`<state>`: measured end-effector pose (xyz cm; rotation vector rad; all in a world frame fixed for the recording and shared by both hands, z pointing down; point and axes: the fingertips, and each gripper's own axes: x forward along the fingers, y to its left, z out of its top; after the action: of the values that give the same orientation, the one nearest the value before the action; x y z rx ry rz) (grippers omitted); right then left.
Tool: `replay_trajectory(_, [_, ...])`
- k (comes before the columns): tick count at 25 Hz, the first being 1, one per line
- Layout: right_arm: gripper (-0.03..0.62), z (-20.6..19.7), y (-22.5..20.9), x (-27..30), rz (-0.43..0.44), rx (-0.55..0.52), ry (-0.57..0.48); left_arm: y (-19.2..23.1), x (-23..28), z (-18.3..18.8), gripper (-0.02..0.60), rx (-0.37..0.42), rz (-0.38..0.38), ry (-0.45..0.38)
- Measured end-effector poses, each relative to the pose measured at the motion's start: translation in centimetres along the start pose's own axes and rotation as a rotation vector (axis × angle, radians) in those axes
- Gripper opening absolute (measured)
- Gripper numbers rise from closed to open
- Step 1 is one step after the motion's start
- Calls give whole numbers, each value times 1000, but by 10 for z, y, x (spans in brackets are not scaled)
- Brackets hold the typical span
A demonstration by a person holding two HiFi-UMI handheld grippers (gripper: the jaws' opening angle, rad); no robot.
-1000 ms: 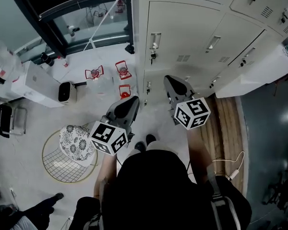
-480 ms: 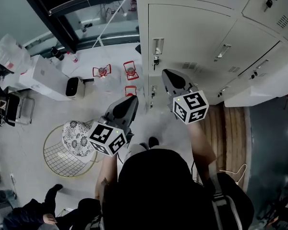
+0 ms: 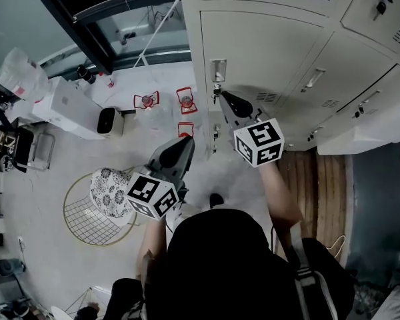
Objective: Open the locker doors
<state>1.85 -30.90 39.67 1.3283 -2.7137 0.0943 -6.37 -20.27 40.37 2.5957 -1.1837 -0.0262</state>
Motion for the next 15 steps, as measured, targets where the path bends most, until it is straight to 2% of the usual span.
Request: replay_trajectory(15, [61,-6,-18,36,-30,-15,35,18,0,-1,18,-4,33,5])
